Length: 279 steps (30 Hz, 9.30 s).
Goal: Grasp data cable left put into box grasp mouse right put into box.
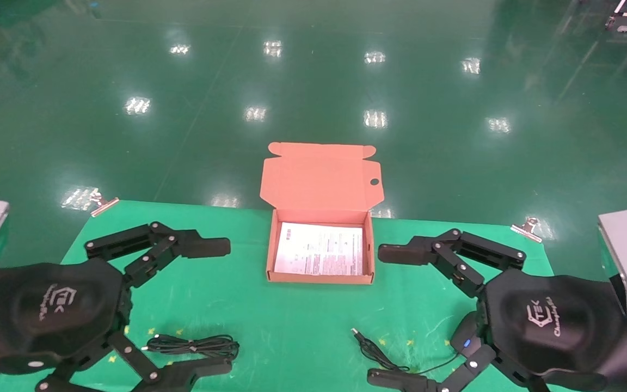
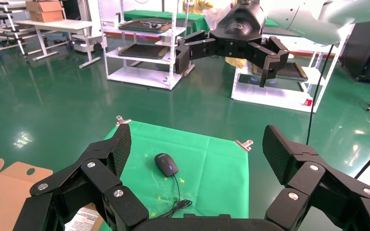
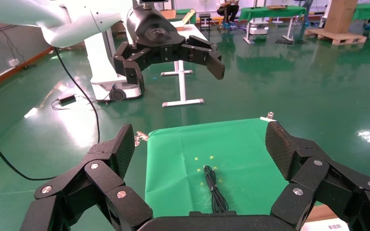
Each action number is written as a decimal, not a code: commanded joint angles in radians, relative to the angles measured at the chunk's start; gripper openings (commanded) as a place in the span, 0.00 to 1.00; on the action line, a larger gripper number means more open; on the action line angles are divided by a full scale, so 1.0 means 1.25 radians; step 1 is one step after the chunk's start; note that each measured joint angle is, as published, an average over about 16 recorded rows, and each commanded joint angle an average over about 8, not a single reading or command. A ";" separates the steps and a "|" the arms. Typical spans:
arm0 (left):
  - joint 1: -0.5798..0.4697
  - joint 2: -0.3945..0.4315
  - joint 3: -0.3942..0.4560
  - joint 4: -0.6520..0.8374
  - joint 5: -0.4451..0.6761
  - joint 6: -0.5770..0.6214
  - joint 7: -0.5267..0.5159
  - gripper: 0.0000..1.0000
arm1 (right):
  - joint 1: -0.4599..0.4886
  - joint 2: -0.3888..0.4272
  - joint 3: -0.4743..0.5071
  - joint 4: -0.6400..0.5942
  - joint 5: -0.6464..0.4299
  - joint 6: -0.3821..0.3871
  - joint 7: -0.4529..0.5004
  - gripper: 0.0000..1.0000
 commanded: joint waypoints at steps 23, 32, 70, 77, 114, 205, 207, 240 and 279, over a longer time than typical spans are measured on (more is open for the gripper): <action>-0.012 -0.007 0.015 0.003 0.032 0.002 -0.012 1.00 | 0.009 0.004 -0.003 0.005 -0.029 0.002 -0.020 1.00; -0.066 0.003 0.074 0.026 0.137 0.029 -0.042 1.00 | 0.055 0.011 -0.034 0.032 -0.167 0.000 -0.095 1.00; -0.301 0.233 0.459 0.158 0.913 -0.115 -0.074 1.00 | 0.158 -0.184 -0.305 -0.041 -0.901 0.135 -0.289 1.00; -0.285 0.267 0.467 0.227 0.944 -0.173 -0.064 1.00 | 0.161 -0.246 -0.322 -0.134 -0.947 0.169 -0.241 1.00; -0.376 0.442 0.418 0.892 0.838 -0.251 0.243 0.65 | 0.211 -0.434 -0.337 -0.539 -0.969 0.274 -0.239 0.83; -0.618 0.424 0.413 0.607 0.902 -0.388 0.206 0.00 | 0.552 -0.458 -0.163 -0.501 -0.830 0.414 -0.200 0.00; -0.625 0.433 0.410 0.608 0.902 -0.408 0.216 0.00 | 0.568 -0.476 -0.158 -0.528 -0.821 0.422 -0.223 0.00; -0.661 0.455 0.384 0.703 0.869 -0.451 0.288 0.00 | 0.598 -0.575 -0.122 -0.720 -0.724 0.435 -0.411 0.00; -0.575 0.348 0.459 0.400 1.045 -0.412 -0.066 0.00 | 0.445 -0.604 -0.434 -0.702 -0.609 0.552 -0.256 0.00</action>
